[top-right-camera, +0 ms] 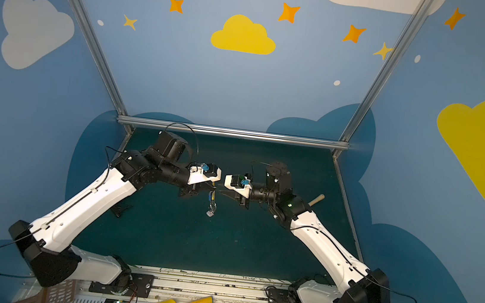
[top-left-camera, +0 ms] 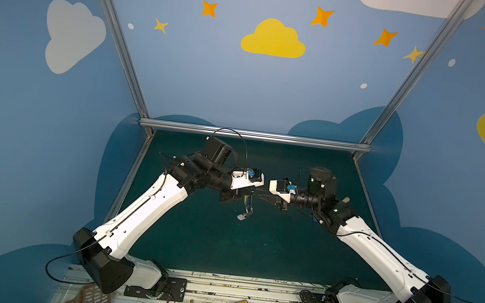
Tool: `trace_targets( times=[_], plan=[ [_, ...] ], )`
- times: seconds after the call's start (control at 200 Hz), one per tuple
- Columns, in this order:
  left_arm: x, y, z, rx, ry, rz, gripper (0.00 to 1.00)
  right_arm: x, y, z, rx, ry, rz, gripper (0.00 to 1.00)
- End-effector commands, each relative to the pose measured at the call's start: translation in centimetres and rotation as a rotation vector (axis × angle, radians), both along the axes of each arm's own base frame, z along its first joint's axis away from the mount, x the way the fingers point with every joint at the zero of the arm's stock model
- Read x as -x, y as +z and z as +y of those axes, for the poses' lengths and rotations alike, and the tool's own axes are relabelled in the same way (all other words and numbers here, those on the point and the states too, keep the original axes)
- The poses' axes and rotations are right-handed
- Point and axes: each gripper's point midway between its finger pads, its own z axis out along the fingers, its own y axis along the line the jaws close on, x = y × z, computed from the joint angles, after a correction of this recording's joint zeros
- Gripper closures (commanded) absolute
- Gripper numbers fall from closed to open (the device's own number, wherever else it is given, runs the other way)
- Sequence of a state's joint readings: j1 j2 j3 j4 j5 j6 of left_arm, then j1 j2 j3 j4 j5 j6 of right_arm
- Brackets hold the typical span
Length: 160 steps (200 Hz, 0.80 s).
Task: Attach keys to a key ring
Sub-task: Insert the key into the keyring.
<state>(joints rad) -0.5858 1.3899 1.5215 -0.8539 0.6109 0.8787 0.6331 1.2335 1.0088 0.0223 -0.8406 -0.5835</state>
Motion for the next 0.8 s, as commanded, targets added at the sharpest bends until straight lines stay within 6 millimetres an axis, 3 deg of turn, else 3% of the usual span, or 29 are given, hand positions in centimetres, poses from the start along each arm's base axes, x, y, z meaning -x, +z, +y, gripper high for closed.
trace_targets(
  times=[0.0,0.155,0.27,0.476,0.586,0.751,0.796],
  plan=[
    [0.14,0.71,-0.11,-0.001,-0.007,-0.018,0.97,0.90,0.60,0.35,-0.012,0.060,0.010,0.77],
    [0.17,0.75,-0.34,-0.001,-0.012,-0.020,0.96,0.73,0.37,0.48,-0.001,0.061,0.018,0.81],
    [0.23,0.75,-0.46,-0.002,-0.018,-0.022,0.97,0.59,0.33,0.54,0.000,0.057,0.019,0.90],
    [0.35,0.96,-0.63,0.005,-0.027,-0.031,0.97,0.21,-0.16,0.69,0.016,0.047,0.039,0.87],
    [0.30,0.79,-0.63,0.000,-0.027,-0.028,0.96,0.23,-0.07,0.75,0.012,0.052,0.038,1.00],
    [0.22,0.71,-0.65,0.000,-0.022,-0.029,0.97,0.19,0.22,0.79,0.000,0.053,0.045,1.00],
    [-0.13,0.83,-0.59,0.008,-0.003,-0.040,0.91,0.17,0.30,0.86,-0.004,0.055,0.051,1.00]
  ],
)
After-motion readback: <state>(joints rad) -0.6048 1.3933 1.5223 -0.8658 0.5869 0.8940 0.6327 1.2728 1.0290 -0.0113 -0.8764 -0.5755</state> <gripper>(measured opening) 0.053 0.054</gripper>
